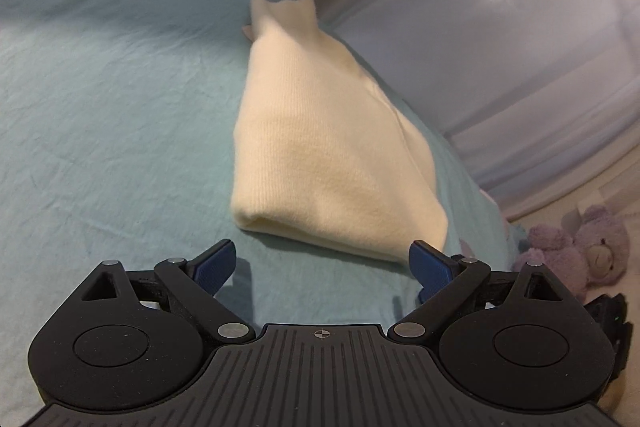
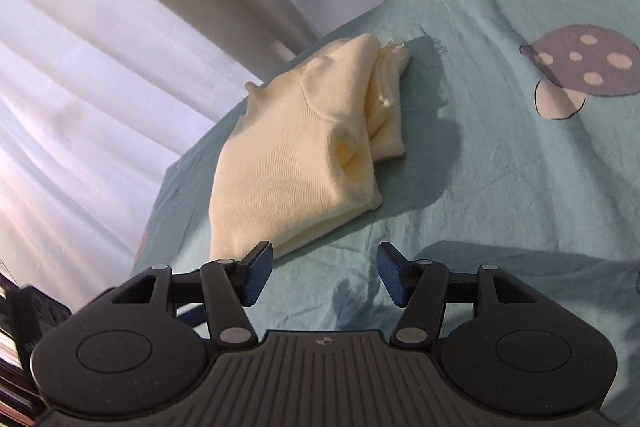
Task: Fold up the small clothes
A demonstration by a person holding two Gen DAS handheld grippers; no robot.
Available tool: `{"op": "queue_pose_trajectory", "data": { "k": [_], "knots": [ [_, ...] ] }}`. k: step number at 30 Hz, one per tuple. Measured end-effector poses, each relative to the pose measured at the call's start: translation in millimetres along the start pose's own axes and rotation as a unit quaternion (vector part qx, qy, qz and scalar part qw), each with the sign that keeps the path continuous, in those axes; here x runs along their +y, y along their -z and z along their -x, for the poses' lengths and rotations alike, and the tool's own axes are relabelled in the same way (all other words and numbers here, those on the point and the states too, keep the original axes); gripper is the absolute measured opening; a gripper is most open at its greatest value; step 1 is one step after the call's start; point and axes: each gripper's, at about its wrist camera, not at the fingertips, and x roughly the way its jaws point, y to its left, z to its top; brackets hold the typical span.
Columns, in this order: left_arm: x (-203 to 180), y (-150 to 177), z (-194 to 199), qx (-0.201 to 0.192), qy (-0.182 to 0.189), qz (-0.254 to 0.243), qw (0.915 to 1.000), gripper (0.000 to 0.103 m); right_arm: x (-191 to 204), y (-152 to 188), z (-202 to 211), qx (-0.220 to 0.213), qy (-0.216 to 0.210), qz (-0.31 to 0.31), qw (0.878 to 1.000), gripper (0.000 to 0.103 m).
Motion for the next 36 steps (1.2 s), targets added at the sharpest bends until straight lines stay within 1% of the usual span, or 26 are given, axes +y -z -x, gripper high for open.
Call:
{"op": "queue_pose_trajectory", "data": {
  "k": [2, 4, 6, 8, 10, 11, 13, 14, 15, 17, 18, 20, 21, 22, 23, 24, 25, 26, 27, 28, 29, 30, 32, 33, 34, 36],
  "knots": [
    [12, -6, -10, 0.014, 0.032, 0.061, 0.9976, 0.097, -11, -9, -6, -0.001, -0.021, -0.042, 0.999, 0.058],
    [24, -9, -18, 0.019, 0.065, 0.111, 0.9916, 0.095, -15, -13, -10, -0.004, -0.029, -0.064, 0.998, 0.058],
    [32, -12, -21, 0.007, 0.07, 0.139, 0.9877, 0.094, -16, -15, -16, -0.001, -0.041, -0.076, 0.996, 0.058],
    [35, -16, -23, 0.001, 0.083, 0.158, 0.984, 0.093, -15, -17, -21, 0.004, -0.043, -0.078, 0.996, 0.058],
    [39, -20, -22, -0.006, 0.101, 0.18, 0.9784, 0.088, -15, -20, -24, 0.002, -0.053, -0.079, 0.995, 0.057],
    [39, -22, -22, -0.005, 0.108, 0.186, 0.9766, 0.087, -17, -20, -25, 0.0, -0.057, -0.085, 0.995, 0.053],
    [39, -26, -24, -0.002, 0.108, 0.184, 0.9771, 0.087, -21, -23, -22, -0.008, -0.071, -0.097, 0.993, 0.046],
    [38, -26, -26, 0.0, 0.107, 0.183, 0.9774, 0.087, -24, -23, -22, -0.012, -0.079, -0.105, 0.991, 0.045],
    [39, -26, -29, 0.005, 0.11, 0.193, 0.975, 0.087, -26, -24, -24, -0.012, -0.082, -0.115, 0.99, 0.045],
    [41, -24, -33, 0.009, 0.134, 0.214, 0.9675, 0.087, -29, -25, -29, -0.01, -0.077, -0.124, 0.989, 0.045],
    [41, -25, -34, 0.008, 0.135, 0.218, 0.9665, 0.087, -30, -26, -32, -0.009, -0.075, -0.126, 0.989, 0.045],
    [43, -29, -39, 0.004, 0.117, 0.215, 0.9695, 0.086, -32, -27, -39, -0.005, -0.081, -0.134, 0.988, 0.044],
    [45, -29, -41, 0.003, 0.107, 0.218, 0.9701, 0.084, -32, -27, -42, -0.005, -0.083, -0.137, 0.987, 0.043],
    [47, -29, -44, 0.002, 0.103, 0.222, 0.9695, 0.081, -31, -27, -43, -0.007, -0.083, -0.137, 0.987, 0.038],
    [48, -29, -45, 0.001, 0.101, 0.226, 0.9689, 0.075, -30, -27, -45, -0.01, -0.08, -0.134, 0.988, 0.032],
    [49, -30, -46, -0.005, 0.092, 0.228, 0.9693, 0.067, -29, -28, -45, -0.013, -0.076, -0.13, 0.988, 0.029],
    [49, -31, -45, -0.01, 0.085, 0.225, 0.9706, 0.064, -27, -28, -46, -0.016, -0.066, -0.122, 0.99, 0.024],
    [49, -33, -44, -0.015, 0.073, 0.215, 0.9737, 0.057, -23, -29, -45, -0.02, -0.046, -0.105, 0.993, 0.019],
    [49, -35, -42, -0.015, 0.063, 0.208, 0.976, 0.051, -19, -29, -44, -0.023, -0.03, -0.087, 0.995, 0.018],
    [49, -36, -41, -0.014, 0.059, 0.205, 0.9769, 0.049, -14, -29, -45, -0.024, -0.019, -0.07, 0.997, 0.017],
    [50, -37, -39, -0.015, 0.055, 0.2, 0.9782, 0.047, -10, -29, -45, -0.025, -0.017, -0.063, 0.998, 0.017],
    [51, -39, -35, -0.018, 0.051, 0.193, 0.9796, 0.046, -8, -29, -44, -0.024, -0.03, -0.067, 0.997, 0.016],
    [51, -41, -25, -0.022, 0.049, 0.177, 0.9828, 0.046, -7, -30, -43, -0.028, -0.076, -0.082, 0.993, 0.016],
    [50, -42, -22, -0.02, 0.047, 0.166, 0.9848, 0.046, -7, -30, -43, -0.03, -0.086, -0.082, 0.992, 0.016],
    [49, -43, -21, -0.016, 0.043, 0.154, 0.987, 0.046, -5, -30, -42, -0.031, -0.082, -0.072, 0.994, 0.016],
    [45, -42, -21, -0.01, 0.028, 0.126, 0.9916, 0.045, 3, -30, -45, -0.022, -0.026, -0.027, 0.999, 0.016]
  ]
}}
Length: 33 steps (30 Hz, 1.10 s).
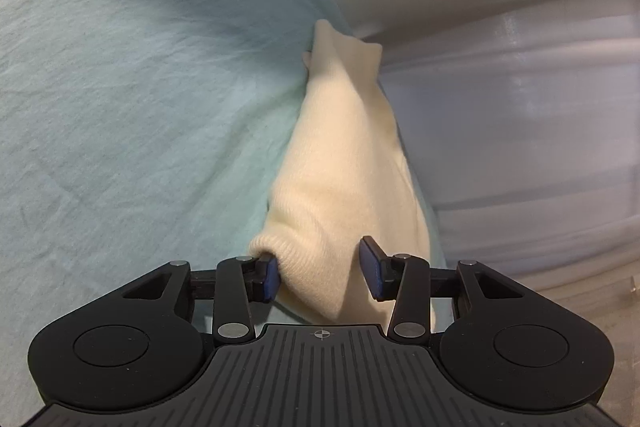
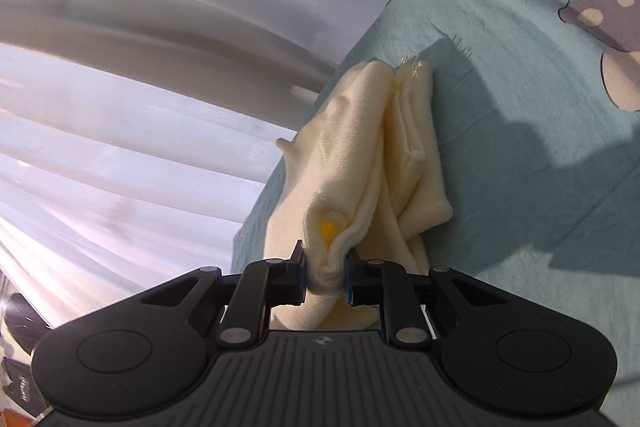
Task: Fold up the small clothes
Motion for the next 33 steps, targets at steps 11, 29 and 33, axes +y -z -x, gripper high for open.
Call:
{"op": "queue_pose_trajectory", "data": {
  "k": [11, 29, 33],
  "knots": [
    [-26, 5, 35, -0.01, -0.048, -0.111, 0.9926, 0.077, 28, -9, 33, -0.008, 0.103, 0.17, 0.98, 0.056],
    [-41, -15, -45, 0.04, -0.06, -0.169, 0.983, 0.071, -3, -25, -12, 0.074, 0.035, 0.1, 0.992, 0.032],
    [-48, -20, -37, 0.027, -0.06, -0.182, 0.981, 0.055, 6, -21, -17, 0.073, 0.024, 0.101, 0.992, 0.027]
  ]
}}
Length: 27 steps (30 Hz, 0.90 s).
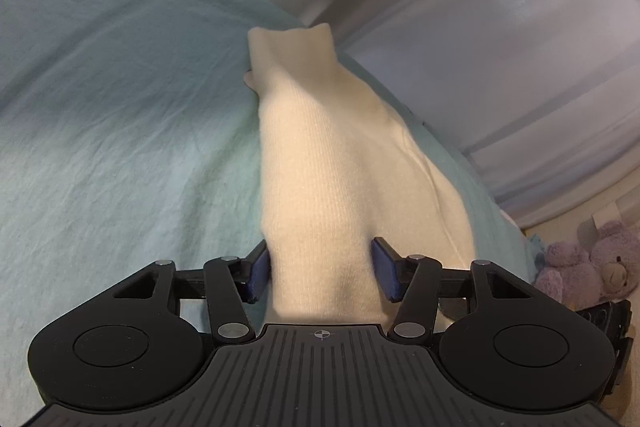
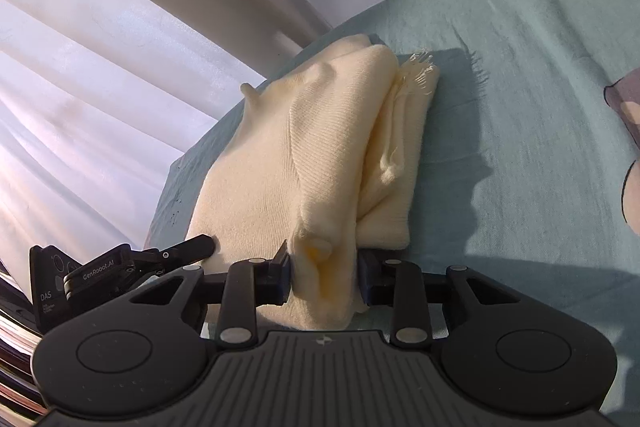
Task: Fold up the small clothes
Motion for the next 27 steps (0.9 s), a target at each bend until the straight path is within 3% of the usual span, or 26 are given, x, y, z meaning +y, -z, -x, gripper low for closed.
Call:
{"op": "queue_pose_trajectory", "data": {
  "k": [3, 6, 7, 9, 11, 13, 16, 18, 22, 25, 27],
  "knots": [
    [-1, -4, 17, -0.02, -0.007, -0.003, 0.9998, 0.055, 4, 0, 1, -0.001, -0.031, -0.002, 1.0, 0.026],
    [-4, -5, 30, -0.039, -0.046, -0.022, 0.9979, 0.055, 9, 2, -4, 0.017, -0.001, 0.02, 1.0, 0.028],
    [-5, -5, 34, -0.046, -0.057, -0.03, 0.9968, 0.059, 11, 1, -3, 0.024, 0.018, 0.03, 0.999, 0.033],
    [-12, -3, 44, -0.058, -0.067, -0.048, 0.9949, 0.084, 16, -2, 6, 0.018, 0.043, 0.049, 0.998, 0.038],
    [-19, -3, 47, -0.069, -0.073, -0.071, 0.9924, 0.092, 28, -7, 19, 0.004, 0.064, 0.086, 0.994, 0.038],
    [-27, -4, 42, -0.072, -0.086, -0.09, 0.9895, 0.092, 49, -11, 31, -0.039, 0.111, 0.151, 0.982, 0.046],
    [-38, -8, 22, -0.059, -0.091, -0.096, 0.9894, 0.092, 74, -18, 26, -0.068, 0.146, 0.216, 0.963, 0.048],
    [-43, -9, 7, -0.051, -0.097, -0.108, 0.9881, 0.092, 83, -20, 8, -0.058, 0.162, 0.245, 0.954, 0.047],
    [-43, -7, -24, -0.023, -0.165, -0.141, 0.976, 0.094, 88, -10, -33, -0.031, 0.179, 0.316, 0.931, 0.04],
    [-27, -11, -26, -0.011, -0.152, -0.095, 0.9838, 0.1, 81, -5, -40, -0.046, 0.198, 0.343, 0.917, 0.043],
    [-22, -12, -18, -0.01, -0.15, -0.076, 0.9857, 0.1, 79, -9, -37, -0.045, 0.204, 0.324, 0.923, 0.046]
  ]
}}
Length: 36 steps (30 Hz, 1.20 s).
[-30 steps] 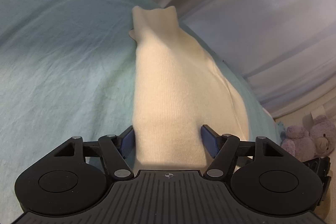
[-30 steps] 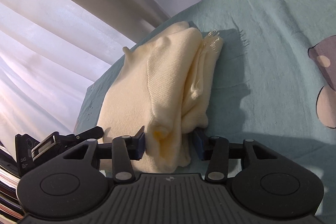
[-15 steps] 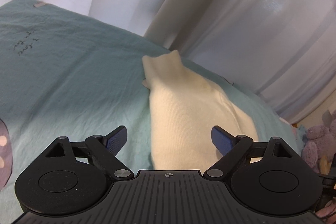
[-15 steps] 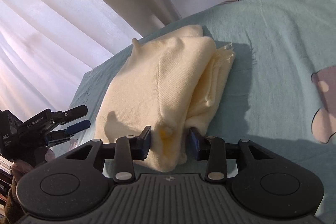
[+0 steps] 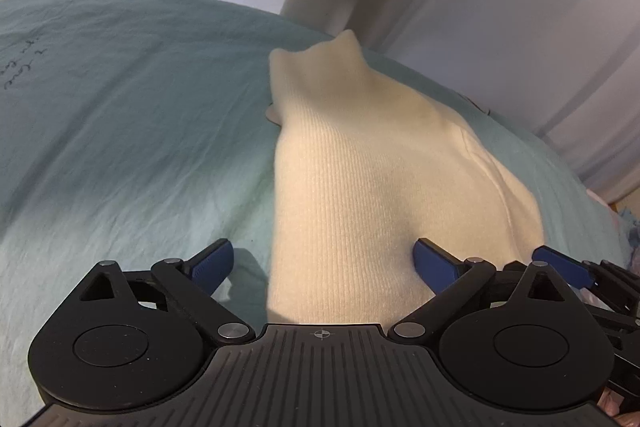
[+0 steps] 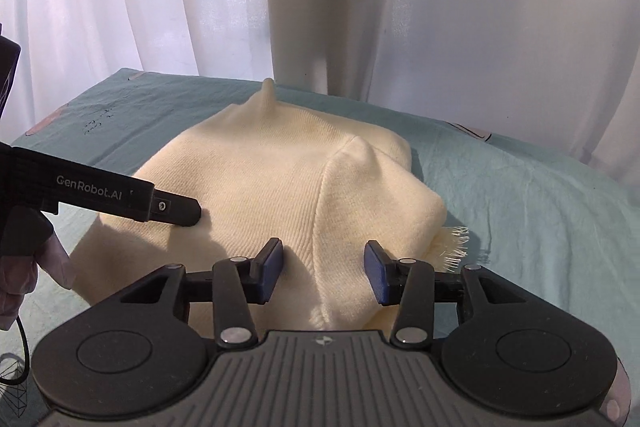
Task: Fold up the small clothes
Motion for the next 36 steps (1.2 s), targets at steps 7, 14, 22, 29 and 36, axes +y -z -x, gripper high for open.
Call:
{"op": "queue_pose_trajectory", "data": {
  "k": [7, 14, 22, 29, 36],
  "knots": [
    [6, 36, 55, 0.001, -0.018, -0.03, 0.9994, 0.103, 9, 24, 48, 0.059, 0.006, -0.017, 0.998, 0.078],
    [1, 85, 81, 0.049, -0.085, -0.057, 0.9935, 0.103, 45, 69, 86, 0.138, 0.003, -0.033, 0.99, 0.099],
    [-16, 84, 97, 0.072, -0.123, -0.109, 0.9838, 0.103, 57, 57, 103, 0.156, 0.056, -0.048, 0.985, 0.099],
    [-32, 80, 115, 0.075, -0.112, -0.13, 0.9822, 0.103, 63, 34, 106, 0.159, 0.069, -0.067, 0.983, 0.099],
    [-39, 71, 120, 0.06, -0.128, -0.13, 0.9813, 0.103, 67, 14, 106, 0.156, 0.098, -0.083, 0.979, 0.099]
  ]
}}
